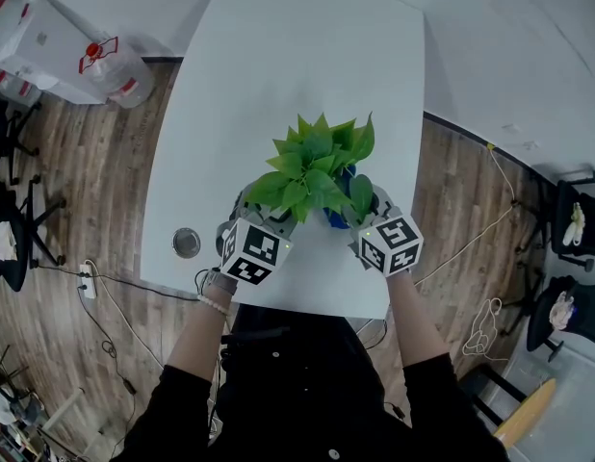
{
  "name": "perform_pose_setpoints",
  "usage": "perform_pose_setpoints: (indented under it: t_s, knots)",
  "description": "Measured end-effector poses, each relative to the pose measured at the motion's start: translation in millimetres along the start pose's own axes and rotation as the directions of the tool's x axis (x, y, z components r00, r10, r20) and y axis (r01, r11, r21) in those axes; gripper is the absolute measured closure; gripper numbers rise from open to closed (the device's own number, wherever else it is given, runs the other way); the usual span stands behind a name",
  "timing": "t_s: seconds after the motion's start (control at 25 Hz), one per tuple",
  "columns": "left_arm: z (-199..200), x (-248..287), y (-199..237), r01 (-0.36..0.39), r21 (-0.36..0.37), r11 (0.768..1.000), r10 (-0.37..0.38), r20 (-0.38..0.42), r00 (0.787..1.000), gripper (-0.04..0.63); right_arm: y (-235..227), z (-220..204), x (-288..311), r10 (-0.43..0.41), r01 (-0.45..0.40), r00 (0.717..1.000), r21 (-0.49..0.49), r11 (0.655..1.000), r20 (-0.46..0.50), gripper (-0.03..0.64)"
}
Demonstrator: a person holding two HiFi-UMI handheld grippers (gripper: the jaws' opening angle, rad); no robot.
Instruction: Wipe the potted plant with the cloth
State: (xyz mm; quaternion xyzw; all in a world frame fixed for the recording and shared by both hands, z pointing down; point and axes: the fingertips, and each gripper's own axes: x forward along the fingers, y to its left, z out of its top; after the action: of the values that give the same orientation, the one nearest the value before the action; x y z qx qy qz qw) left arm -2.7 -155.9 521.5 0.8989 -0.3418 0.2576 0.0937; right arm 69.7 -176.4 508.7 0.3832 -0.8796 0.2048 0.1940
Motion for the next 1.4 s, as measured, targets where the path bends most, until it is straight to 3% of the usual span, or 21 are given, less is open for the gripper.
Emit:
perform_pose_setpoints:
  t_s: [0.4, 0.84, 1.4]
  knots:
    - [0.3, 0.1, -5.3, 0.0, -0.005, 1.0, 0.0, -0.001, 1.0, 0.36, 16.3, -13.6, -11.0, -0.015, 0.014, 1.0, 0.057, 0.998, 0.012, 0.522]
    - [-0.8, -2.9, -13.7, 0.008, -0.013, 1.0, -0.008, -0.005, 1.0, 0.362, 43.1, -24.2, -14.3, 0.011, -0.01, 1.0, 0.05, 0.999, -0.011, 0.522]
    - [-8.0, -7.2, -34.7, 0.09, 0.036, 0.995, -0.089, -0.021, 0.996, 0.367, 59.6, -30.5, -15.2, 0.05, -0.049, 0.998, 0.01, 0.999, -0.04, 0.522]
